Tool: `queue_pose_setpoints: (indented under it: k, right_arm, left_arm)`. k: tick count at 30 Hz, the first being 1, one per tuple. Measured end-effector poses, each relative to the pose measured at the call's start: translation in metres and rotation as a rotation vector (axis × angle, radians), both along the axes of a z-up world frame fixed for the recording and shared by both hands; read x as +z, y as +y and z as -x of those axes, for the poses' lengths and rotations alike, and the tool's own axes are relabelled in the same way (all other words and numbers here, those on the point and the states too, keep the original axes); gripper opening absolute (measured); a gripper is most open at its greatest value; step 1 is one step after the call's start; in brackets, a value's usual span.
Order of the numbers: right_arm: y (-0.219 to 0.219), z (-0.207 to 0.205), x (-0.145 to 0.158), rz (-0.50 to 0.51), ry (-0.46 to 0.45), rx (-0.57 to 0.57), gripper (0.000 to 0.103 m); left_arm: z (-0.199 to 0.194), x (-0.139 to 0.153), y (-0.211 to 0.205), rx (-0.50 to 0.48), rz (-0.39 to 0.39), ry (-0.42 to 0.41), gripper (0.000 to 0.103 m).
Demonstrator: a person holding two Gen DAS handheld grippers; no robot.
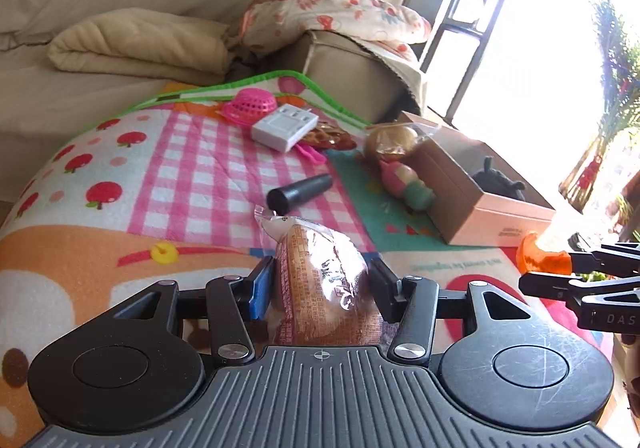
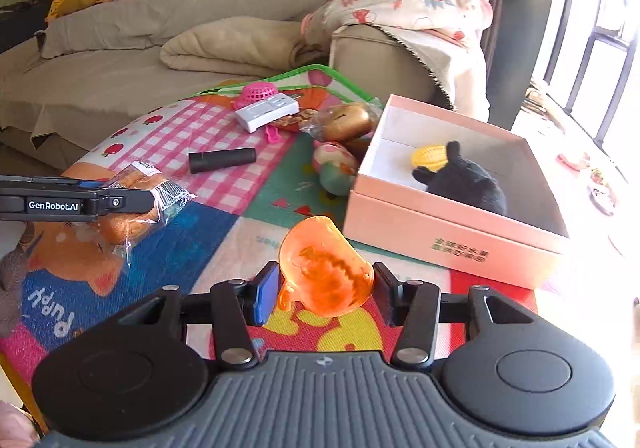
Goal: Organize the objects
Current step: 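Lower the bread roll into the pink box with left gripper while right drops the cup in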
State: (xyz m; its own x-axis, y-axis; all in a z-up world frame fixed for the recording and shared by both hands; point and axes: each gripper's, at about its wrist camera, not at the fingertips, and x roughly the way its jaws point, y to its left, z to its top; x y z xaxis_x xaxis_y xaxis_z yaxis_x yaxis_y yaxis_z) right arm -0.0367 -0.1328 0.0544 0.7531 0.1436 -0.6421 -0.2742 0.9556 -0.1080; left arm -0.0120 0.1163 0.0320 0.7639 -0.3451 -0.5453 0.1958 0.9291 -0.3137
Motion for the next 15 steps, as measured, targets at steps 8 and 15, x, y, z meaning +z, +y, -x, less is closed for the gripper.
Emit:
queue_pose_setpoints:
  k: [8, 15]
  right_arm:
    - [-0.046, 0.029, 0.008, -0.063, -0.109, -0.069, 0.049]
    - [-0.077, 0.037, 0.006, -0.117, -0.172, -0.125, 0.049]
  left_arm:
    - [-0.024, 0.062, -0.086, -0.149, -0.001, -0.117, 0.055]
    - [-0.093, 0.091, -0.155, -0.178, 0.035, -0.135, 0.055]
